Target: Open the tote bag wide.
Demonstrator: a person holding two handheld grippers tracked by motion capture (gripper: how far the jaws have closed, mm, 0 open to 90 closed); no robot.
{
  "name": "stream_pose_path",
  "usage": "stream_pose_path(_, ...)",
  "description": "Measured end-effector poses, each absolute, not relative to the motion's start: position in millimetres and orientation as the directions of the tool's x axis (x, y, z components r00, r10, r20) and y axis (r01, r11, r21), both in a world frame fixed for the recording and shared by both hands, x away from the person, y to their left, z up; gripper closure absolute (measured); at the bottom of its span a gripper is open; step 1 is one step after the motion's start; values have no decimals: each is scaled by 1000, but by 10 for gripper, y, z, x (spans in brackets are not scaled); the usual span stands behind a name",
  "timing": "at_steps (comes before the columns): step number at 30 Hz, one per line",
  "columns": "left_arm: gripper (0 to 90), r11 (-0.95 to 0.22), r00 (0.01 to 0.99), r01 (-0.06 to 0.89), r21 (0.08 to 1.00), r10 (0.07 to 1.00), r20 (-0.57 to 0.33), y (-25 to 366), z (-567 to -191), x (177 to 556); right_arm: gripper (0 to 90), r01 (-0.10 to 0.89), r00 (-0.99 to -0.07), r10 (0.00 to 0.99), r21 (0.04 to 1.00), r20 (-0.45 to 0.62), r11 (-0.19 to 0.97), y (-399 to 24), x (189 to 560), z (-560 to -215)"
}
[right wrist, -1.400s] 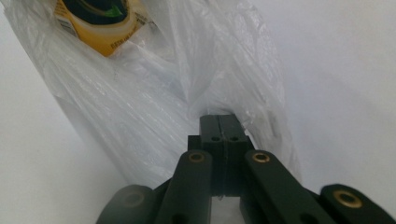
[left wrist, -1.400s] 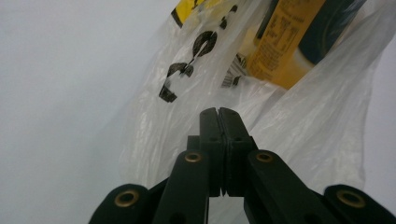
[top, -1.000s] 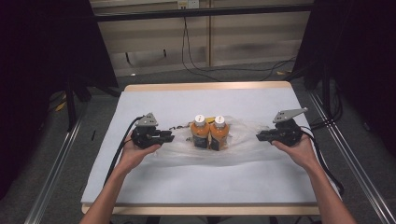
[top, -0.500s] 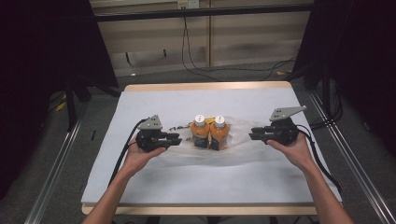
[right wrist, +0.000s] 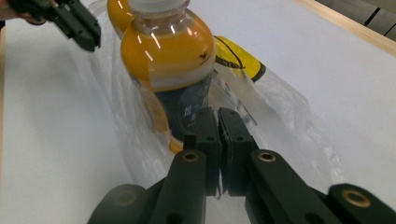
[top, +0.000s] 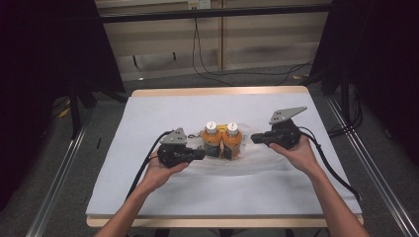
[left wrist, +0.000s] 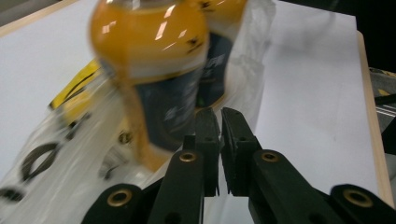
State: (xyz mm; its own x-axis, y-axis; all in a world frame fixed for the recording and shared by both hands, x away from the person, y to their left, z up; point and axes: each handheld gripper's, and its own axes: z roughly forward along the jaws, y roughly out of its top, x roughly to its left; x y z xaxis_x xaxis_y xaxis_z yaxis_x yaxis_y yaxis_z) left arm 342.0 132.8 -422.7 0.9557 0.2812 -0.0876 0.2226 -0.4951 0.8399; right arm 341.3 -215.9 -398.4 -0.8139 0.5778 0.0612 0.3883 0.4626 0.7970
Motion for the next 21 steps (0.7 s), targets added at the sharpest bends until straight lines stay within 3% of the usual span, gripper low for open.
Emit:
stream_pose_path(9,878,-471,963,203,859,256,-87,992,-4249,3402,900,393,-835,548,748,47,534,-1868,3674,-4115)
stream_pose_path(21,900,-526,964,193,828,259,-60,769,-4431,3436,900,426,-837,539,732,96,531,-1799,3849,-4317)
